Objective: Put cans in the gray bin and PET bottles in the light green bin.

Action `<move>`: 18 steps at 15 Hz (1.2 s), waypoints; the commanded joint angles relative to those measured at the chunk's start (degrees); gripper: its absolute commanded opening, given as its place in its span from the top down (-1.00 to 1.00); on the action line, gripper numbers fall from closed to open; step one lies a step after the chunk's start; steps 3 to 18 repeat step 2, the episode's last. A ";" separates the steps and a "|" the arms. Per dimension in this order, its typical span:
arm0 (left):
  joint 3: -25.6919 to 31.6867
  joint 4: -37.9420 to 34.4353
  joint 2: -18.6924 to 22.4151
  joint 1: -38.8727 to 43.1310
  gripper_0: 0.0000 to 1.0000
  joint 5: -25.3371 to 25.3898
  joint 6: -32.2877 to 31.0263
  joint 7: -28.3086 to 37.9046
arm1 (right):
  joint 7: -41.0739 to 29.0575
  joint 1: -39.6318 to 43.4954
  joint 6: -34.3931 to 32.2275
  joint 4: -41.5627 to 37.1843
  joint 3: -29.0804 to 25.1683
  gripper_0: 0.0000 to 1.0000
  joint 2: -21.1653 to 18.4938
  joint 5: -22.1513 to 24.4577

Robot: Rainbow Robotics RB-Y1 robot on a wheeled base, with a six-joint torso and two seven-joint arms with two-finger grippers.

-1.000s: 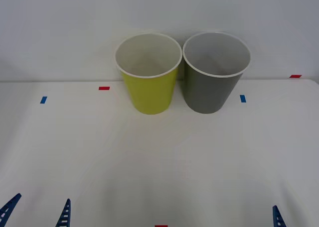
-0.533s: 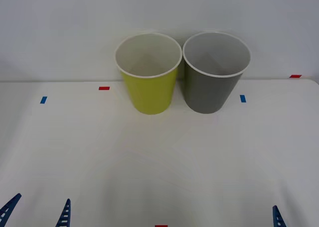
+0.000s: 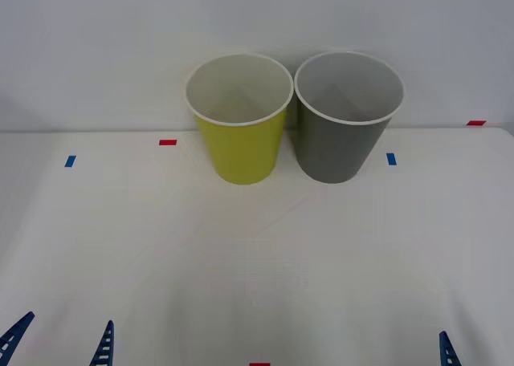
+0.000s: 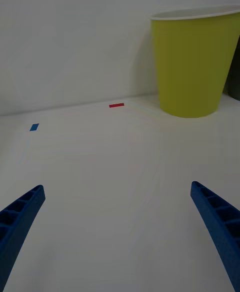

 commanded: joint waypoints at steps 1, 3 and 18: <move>0.00 0.00 0.00 0.00 -1.00 0.00 0.01 0.01 | 0.00 0.00 0.00 0.00 0.00 -1.00 0.00 0.00; 0.00 0.00 0.00 0.00 -1.00 0.00 0.01 0.01 | 0.00 0.00 0.00 0.00 0.00 -1.00 0.00 0.00; 0.00 0.00 0.00 0.00 -1.00 0.00 0.01 0.01 | 0.00 0.00 0.00 0.00 0.00 -1.00 0.00 0.00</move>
